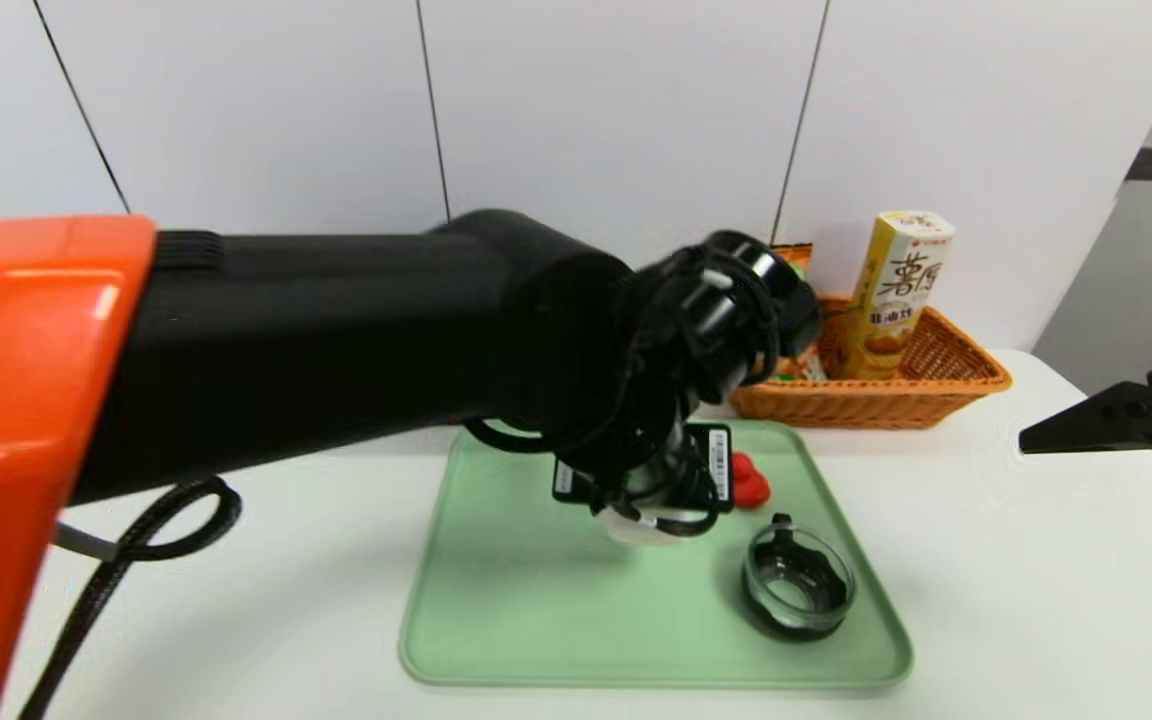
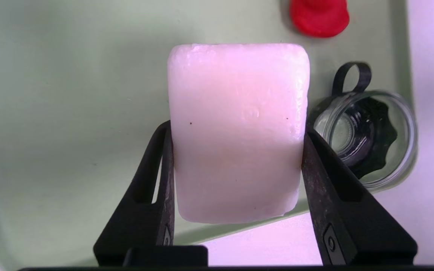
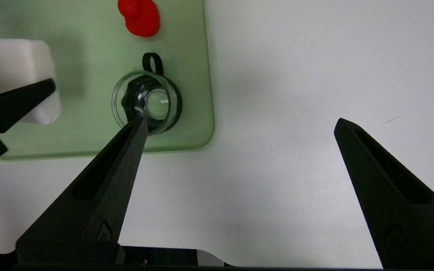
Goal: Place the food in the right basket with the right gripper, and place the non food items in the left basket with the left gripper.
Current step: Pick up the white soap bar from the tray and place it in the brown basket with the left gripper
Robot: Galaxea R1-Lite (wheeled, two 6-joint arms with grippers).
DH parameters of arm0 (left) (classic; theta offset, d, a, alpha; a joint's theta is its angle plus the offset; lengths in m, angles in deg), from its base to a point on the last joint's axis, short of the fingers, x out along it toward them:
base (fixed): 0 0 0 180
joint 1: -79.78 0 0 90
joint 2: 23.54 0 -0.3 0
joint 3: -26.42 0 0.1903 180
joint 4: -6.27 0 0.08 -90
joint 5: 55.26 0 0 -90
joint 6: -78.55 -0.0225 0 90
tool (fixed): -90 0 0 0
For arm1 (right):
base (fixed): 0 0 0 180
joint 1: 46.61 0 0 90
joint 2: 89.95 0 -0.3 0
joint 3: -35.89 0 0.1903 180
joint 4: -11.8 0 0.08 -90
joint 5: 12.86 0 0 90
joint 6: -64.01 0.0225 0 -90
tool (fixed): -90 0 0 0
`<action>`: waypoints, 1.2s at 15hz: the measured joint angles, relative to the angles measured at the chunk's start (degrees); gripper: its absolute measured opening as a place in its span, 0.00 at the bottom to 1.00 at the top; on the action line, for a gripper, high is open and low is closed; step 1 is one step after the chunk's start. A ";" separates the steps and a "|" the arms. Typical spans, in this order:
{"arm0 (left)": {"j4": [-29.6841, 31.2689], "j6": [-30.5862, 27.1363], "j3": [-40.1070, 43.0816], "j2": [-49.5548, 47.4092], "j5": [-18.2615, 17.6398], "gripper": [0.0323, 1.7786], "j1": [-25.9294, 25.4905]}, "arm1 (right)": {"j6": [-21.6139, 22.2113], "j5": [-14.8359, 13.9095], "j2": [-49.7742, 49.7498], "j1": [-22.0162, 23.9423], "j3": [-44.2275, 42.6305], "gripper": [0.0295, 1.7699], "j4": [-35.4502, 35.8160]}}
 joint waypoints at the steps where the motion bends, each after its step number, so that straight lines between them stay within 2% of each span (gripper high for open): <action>1: 0.01 -0.94 0.00 -1.68 0.05 0.53 -1.34 | 0.00 -0.05 0.33 0.00 0.00 0.97 1.11; 4: 1.41 -5.94 0.05 -7.17 0.07 0.53 -7.77 | -1.18 -0.09 1.33 0.00 0.33 0.97 2.10; 6: 3.43 -9.52 0.07 -10.17 0.02 0.53 -12.12 | -3.39 -0.38 1.85 -0.16 1.93 0.97 6.35; 10: 3.75 -14.99 0.07 -13.14 -0.06 0.53 -18.35 | -13.70 -0.88 1.77 -0.44 8.68 0.97 22.22; 12: 3.80 -16.38 0.07 -13.37 -0.20 0.53 -21.19 | -17.20 -0.94 1.57 -0.52 9.90 0.97 24.45; 18: 8.03 -19.52 0.07 -10.03 -1.94 0.53 -31.28 | -17.25 -1.12 1.44 -0.55 10.67 0.97 24.30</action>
